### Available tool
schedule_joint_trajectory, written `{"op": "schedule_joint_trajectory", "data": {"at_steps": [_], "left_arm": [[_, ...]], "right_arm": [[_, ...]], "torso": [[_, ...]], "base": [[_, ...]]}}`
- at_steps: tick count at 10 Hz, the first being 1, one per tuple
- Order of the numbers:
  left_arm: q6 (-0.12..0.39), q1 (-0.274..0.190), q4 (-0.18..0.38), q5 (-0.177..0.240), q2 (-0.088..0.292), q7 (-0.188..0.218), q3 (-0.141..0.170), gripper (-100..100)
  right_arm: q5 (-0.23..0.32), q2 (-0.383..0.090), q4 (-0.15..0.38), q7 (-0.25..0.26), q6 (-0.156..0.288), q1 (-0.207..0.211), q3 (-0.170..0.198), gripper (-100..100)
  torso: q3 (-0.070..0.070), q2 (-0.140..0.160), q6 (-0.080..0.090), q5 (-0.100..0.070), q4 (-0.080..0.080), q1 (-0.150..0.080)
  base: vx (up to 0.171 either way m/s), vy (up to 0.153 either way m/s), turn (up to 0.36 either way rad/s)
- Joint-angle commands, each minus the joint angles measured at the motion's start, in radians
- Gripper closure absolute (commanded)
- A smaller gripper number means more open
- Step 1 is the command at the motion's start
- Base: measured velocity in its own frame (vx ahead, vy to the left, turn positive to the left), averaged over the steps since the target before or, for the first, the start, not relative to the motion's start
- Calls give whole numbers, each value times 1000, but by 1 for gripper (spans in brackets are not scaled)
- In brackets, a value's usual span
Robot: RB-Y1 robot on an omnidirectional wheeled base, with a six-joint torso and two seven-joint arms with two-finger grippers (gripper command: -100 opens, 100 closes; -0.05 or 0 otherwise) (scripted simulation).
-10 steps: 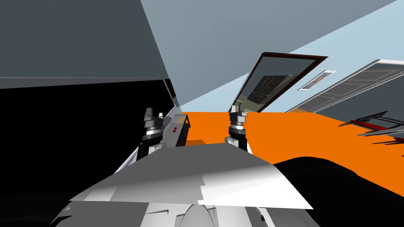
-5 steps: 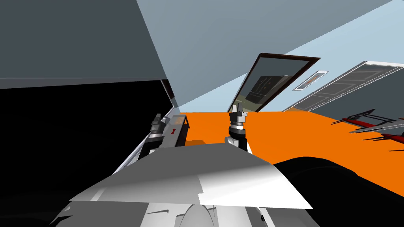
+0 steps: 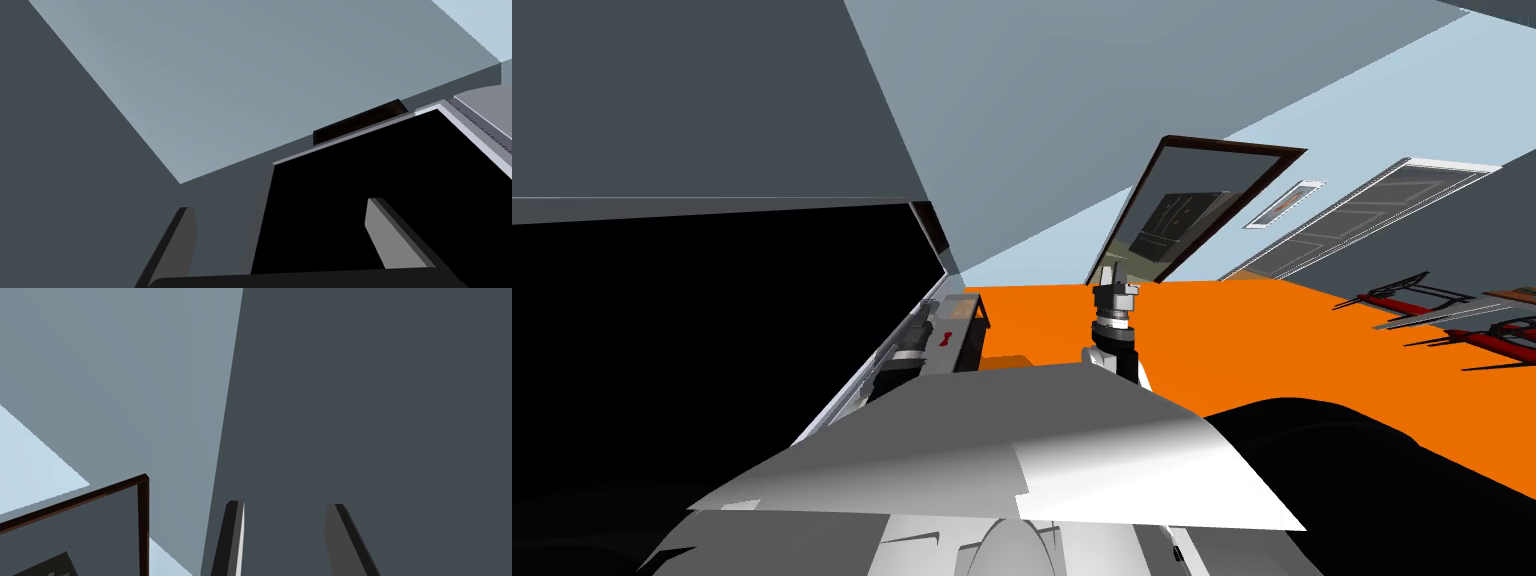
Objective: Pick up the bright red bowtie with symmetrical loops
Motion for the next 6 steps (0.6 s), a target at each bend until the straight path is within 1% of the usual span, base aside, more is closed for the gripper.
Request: {"op": "schedule_joint_trajectory", "data": {"at_steps": [1,2,3,4,5,6], "left_arm": [[1,10,50,-28,33,-10,0,-100],[1,10,61,-28,33,-10,0,-100],[-1,24,101,-53,60,-19,-2,-100],[-1,24,107,-53,60,-19,-2,-100],[-5,38,140,-79,87,-27,-5,-100],[-5,38,155,-79,87,-27,-5,-100]], "right_arm": [[0,0,0,0,0,0,0,0],[0,0,0,0,0,0,0,0],[0,0,0,0,0,0,0,0],[0,0,0,0,0,0,0,0],[0,0,0,0,0,0,0,0],[0,0,0,0,0,0,0,0]], "torso": [[0,0,0,0,0,0],[0,1,0,0,0,0],[1,2,0,0,0,1],[1,1,0,0,0,1],[1,1,0,0,0,1],[1,1,0,0,0,1]], "base": [[41,-10,-48],[28,-3,-29],[41,-7,-46],[41,-5,-37],[44,0,-77],[38,2,-34]]}}
